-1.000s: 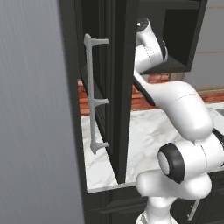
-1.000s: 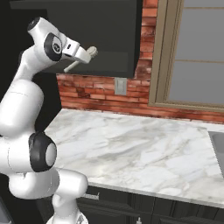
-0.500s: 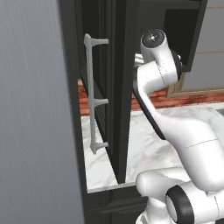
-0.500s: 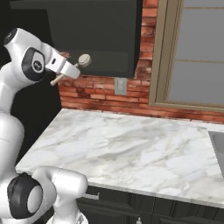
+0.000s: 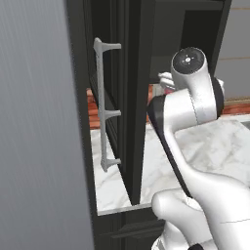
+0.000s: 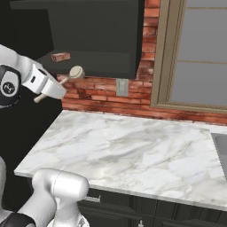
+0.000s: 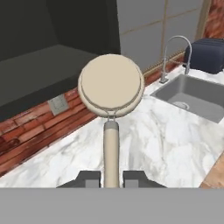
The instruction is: Locate and retrieve the bar soap and dish brush from the cabinet. Place them next to the sink.
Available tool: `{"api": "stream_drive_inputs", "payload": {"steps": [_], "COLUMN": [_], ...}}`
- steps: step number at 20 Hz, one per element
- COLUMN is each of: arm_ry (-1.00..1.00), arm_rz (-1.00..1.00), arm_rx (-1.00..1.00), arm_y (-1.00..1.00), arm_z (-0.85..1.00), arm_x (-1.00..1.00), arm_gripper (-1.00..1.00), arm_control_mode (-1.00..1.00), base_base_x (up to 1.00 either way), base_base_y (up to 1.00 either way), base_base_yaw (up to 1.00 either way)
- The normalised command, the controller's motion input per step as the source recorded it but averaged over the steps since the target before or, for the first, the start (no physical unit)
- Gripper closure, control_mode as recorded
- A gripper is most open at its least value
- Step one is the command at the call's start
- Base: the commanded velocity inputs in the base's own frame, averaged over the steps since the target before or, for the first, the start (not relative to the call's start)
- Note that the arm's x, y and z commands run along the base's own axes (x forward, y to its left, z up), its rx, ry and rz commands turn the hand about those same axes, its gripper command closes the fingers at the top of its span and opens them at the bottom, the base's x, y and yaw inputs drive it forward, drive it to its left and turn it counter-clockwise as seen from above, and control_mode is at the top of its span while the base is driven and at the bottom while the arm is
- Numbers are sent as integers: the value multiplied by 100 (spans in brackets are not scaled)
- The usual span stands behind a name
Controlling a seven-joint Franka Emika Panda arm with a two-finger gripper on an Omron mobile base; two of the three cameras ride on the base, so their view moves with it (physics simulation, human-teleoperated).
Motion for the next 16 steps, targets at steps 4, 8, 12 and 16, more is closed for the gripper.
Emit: {"api": "stream_drive_inputs", "payload": {"steps": [4, 8, 12, 16], "arm_ry": [0, 0, 0, 0], "arm_rz": [-11, -12, -10, -6], "arm_rx": [1, 4, 6, 1], "arm_y": [-2, -22, -38, -46], "arm_z": [1, 0, -3, -11], "arm_x": [-98, -75, -75, -70], "arm_gripper": [100, 100, 100, 100], "arm_control_mode": [-100, -100, -100, -100], "base_base_x": [0, 0, 0, 0], "base_base_y": [0, 0, 0, 0], "base_base_yaw": [0, 0, 0, 0]}}
